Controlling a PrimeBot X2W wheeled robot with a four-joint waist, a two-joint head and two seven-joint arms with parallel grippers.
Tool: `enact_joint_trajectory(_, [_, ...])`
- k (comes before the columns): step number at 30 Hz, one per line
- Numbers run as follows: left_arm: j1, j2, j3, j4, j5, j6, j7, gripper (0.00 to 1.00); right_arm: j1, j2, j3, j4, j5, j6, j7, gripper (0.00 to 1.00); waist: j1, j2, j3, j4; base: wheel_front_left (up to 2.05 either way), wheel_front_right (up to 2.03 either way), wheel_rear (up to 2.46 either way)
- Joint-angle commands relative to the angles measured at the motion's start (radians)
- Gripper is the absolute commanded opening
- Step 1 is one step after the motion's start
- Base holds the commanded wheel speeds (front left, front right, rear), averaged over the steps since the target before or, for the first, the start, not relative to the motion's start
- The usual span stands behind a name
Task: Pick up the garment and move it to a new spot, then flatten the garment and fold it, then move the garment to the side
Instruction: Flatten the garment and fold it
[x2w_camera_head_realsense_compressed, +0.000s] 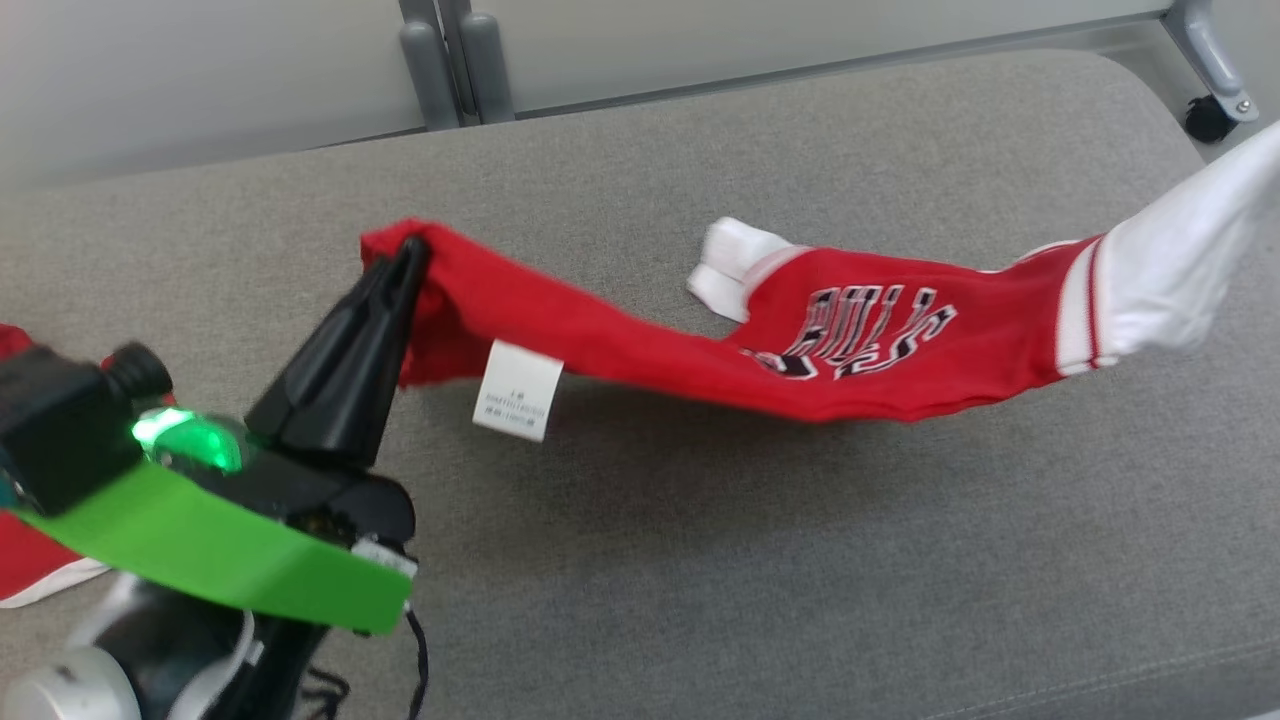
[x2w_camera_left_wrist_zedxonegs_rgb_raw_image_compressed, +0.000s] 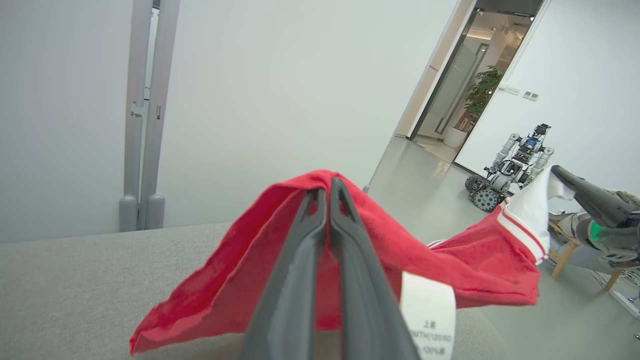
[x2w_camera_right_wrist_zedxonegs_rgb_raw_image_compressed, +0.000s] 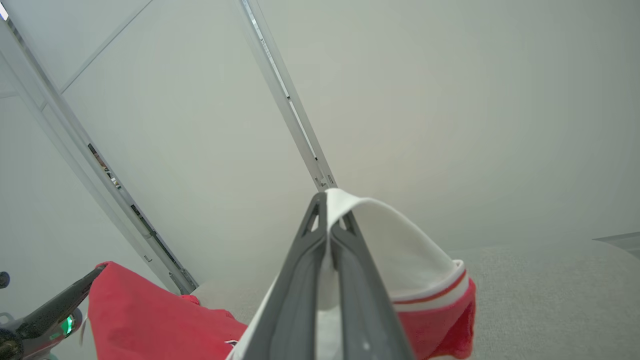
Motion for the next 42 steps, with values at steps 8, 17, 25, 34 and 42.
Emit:
enact_joint_trajectory(8, [-0.567,0.024,-0.020,0.222,0.020,0.016,0.185,0.00,-0.476,-0.059,-0.087,0.162,-0.038,0.000,0.205,0.00,0.0000,-0.0001,0.258,0.011,0.00,0.00,0.00])
enact_joint_trajectory(17, [-1.173,0.004,-0.076,0.772,0.248,0.004,0.065,0.00,-1.122,0.051,0.035,0.566,-0.398,0.000,0.209,0.00,0.0000,-0.0001,0.576,0.024,0.00,0.00,0.00])
enact_joint_trajectory(25, [-1.495,0.000,-0.098,1.168,0.414,0.018,-0.302,0.00,-1.440,0.168,0.144,0.806,-0.510,0.000,-0.057,0.00,0.0000,-0.0001,0.720,0.004,0.00,0.00,0.00])
enact_joint_trajectory(34, [-1.443,-0.012,-0.060,1.419,0.365,-0.010,-0.544,0.00,-1.285,0.111,0.295,0.841,-0.346,0.000,-0.221,0.00,0.0000,-0.0001,0.689,0.003,0.00,0.00,0.00])
enact_joint_trajectory(42, [-1.080,-0.016,-0.049,1.417,0.289,-0.080,-0.638,0.00,-0.821,0.054,0.365,0.682,-0.135,0.000,-0.319,0.00,0.0000,-0.0001,0.481,0.007,0.00,0.00,0.00])
